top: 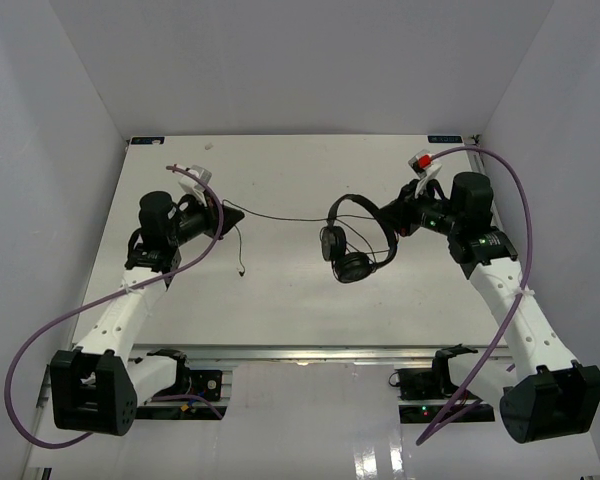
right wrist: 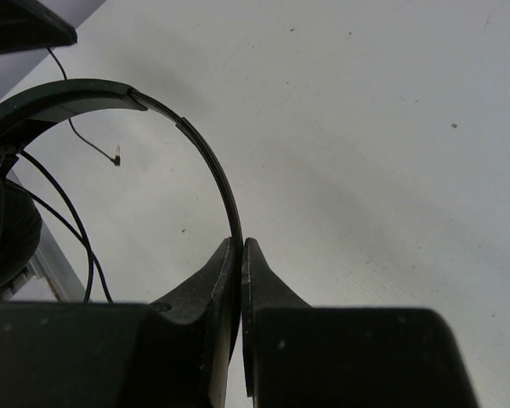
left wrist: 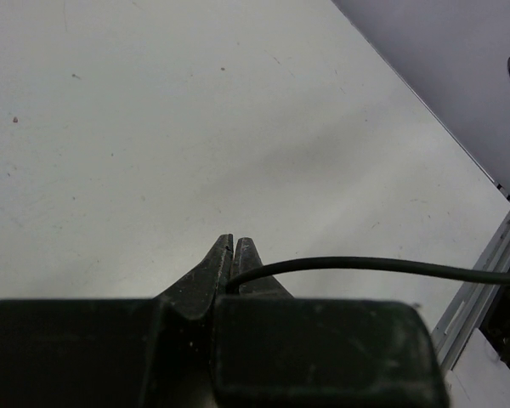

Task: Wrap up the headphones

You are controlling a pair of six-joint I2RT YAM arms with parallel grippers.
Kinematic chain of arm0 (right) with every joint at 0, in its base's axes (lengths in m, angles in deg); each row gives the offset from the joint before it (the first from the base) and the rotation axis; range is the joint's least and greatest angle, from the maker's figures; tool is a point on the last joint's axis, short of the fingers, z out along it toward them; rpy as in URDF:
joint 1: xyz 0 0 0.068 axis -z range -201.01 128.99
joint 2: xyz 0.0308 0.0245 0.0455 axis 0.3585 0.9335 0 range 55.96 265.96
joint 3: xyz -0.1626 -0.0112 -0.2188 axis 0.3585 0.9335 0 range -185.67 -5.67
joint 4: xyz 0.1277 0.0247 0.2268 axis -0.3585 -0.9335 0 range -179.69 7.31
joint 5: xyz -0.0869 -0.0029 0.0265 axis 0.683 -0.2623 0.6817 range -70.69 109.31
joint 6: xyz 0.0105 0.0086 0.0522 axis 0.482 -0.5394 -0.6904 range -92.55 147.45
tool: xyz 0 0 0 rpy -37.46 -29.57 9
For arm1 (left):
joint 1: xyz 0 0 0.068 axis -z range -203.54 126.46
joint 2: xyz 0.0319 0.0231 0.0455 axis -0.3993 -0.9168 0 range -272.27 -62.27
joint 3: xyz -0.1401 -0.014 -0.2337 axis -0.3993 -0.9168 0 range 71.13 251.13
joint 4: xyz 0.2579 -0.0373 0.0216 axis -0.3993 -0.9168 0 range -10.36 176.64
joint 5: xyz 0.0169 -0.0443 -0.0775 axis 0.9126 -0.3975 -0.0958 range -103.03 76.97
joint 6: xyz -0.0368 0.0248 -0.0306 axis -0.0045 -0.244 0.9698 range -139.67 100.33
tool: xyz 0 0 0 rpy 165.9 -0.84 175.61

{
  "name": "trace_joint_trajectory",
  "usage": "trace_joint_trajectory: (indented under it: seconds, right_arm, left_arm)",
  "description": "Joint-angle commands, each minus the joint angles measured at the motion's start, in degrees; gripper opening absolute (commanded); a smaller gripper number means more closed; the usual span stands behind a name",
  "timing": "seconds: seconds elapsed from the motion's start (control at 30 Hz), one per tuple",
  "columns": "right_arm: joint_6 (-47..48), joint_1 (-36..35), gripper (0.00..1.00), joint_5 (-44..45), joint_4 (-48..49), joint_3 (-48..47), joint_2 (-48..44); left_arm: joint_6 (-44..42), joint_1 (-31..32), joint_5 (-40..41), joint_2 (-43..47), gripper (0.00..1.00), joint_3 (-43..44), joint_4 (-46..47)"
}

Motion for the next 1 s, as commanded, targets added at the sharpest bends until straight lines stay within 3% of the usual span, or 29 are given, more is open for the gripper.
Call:
trace_joint_trajectory:
  seconds: [0.0,0.27,0.67,0.97]
  right_arm:
    - [-8.43,1.17,0.08,0.58,4.18,-6.14,1.36]
    - [-17.01,1.38,0.08,5.60,8.19,-9.66,3.25]
    - [-24.44,1.38,0.08,13.17,10.59,-11.91,6.42]
    - [-28.01,1.30,0.08,27.00,10.31,-8.90,8.54]
  left_arm:
    - [4.19,-0.34,-1.68,0.81,0.00,-3.09,6.38]
    - [12.24,2.03,-0.66,-3.97,0.00,-7.00,13.36]
    - [12.80,17.42,8.58,-17.45,0.00,-3.05,10.80]
    - [13.57,29.33,16.95,-20.29,0.00,0.28,9.53]
